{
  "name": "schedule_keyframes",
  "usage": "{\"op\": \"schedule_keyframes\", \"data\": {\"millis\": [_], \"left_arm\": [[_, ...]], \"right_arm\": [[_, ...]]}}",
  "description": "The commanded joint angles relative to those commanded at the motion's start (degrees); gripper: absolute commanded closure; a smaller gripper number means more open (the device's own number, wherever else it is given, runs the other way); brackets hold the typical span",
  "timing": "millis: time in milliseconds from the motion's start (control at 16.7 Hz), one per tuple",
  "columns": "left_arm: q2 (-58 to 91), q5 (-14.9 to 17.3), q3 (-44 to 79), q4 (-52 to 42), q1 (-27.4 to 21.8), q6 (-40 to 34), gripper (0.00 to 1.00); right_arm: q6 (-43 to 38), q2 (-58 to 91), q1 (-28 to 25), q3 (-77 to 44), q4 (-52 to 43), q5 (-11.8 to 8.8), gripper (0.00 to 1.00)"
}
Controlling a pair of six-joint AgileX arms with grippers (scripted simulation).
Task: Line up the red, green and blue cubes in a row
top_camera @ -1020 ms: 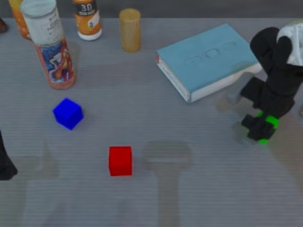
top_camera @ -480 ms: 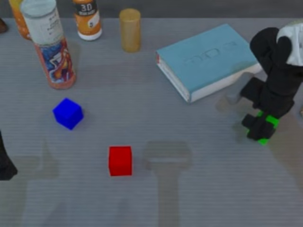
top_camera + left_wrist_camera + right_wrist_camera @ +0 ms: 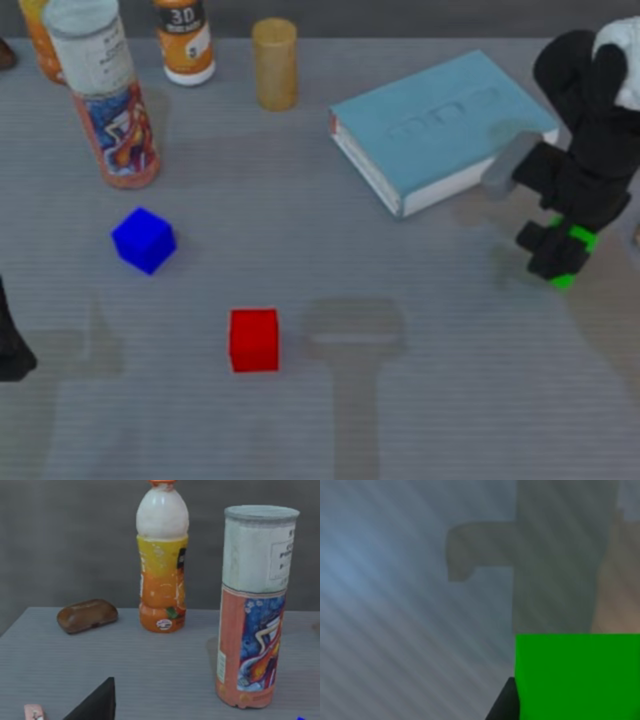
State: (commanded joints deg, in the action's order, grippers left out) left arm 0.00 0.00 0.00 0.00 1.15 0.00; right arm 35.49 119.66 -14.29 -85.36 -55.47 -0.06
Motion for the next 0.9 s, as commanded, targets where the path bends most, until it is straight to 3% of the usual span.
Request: {"op": "schedule_keyframes", "data": {"millis": [240,600,900], "left_arm": [[0.0,0.0,0.0,0.0,0.0,0.0,0.0],[0.0,0.0,0.0,0.0,0.0,0.0,0.0],[0.0,0.0,0.0,0.0,0.0,0.0,0.0]], "right_arm": [[0.32,-2.73,-0.51,-4.36,-7.28,-0.03,1.0],[0.46,-2.62,-1.19,-5.28,-8.08,-0.04,1.0],[3.13,0.16,-12.4,-11.05,-11.37,-0.09,1.0]]}}
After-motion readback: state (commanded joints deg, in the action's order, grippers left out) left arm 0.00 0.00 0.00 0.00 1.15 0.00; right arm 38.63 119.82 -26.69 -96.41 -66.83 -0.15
